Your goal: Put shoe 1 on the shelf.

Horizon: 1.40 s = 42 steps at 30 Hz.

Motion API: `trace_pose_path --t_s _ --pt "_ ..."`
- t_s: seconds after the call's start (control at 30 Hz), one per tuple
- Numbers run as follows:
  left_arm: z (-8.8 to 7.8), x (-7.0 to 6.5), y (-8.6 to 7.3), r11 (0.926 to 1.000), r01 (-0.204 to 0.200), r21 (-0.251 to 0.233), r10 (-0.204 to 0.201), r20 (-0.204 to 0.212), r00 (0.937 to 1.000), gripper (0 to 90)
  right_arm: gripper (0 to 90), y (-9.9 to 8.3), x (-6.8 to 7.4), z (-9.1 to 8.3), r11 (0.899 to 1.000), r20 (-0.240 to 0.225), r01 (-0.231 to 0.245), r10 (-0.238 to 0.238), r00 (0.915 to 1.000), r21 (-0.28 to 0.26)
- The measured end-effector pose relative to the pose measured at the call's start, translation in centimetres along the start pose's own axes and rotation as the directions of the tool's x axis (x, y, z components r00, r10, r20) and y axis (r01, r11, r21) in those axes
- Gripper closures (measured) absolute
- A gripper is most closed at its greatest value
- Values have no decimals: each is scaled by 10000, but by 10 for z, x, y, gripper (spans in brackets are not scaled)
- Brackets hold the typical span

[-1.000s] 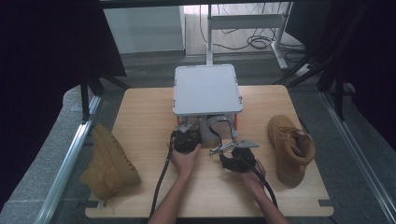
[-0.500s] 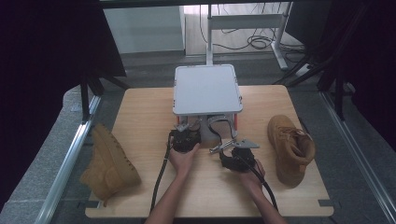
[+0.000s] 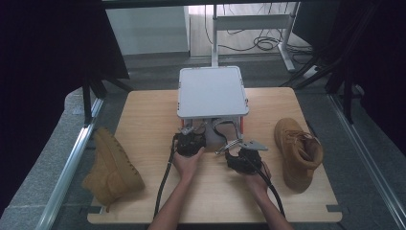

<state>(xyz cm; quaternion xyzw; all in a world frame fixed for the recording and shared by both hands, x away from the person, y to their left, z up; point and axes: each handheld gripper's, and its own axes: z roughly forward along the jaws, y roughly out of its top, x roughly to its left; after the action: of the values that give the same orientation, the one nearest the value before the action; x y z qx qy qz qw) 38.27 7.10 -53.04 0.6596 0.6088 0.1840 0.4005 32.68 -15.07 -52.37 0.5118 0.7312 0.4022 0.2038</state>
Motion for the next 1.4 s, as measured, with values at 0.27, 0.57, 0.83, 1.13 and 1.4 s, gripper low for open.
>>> trace_pose_path --t_s 0.27,0.57,0.83,1.13,1.4 --pt "0 0 0 10000 35 -4 -35 24 10000 451 335 5 0 5 9994 33 -320 321 9995 -90" --pt "0 1 0 10000 94 15 -94 76 9999 451 335 13 3 16 9975 120 -694 696 9975 -150" --pt "0 1 1 9999 102 28 -102 107 9999 450 337 20 0 26 9939 146 -1044 1050 9944 -364" --pt "0 1 1 9999 113 37 -114 104 9999 450 337 27 0 41 9880 204 -1446 1459 9891 -544" --pt "0 1 1 9999 129 49 -130 142 9998 450 337 35 0 51 9840 373 -1636 1665 9853 -707"
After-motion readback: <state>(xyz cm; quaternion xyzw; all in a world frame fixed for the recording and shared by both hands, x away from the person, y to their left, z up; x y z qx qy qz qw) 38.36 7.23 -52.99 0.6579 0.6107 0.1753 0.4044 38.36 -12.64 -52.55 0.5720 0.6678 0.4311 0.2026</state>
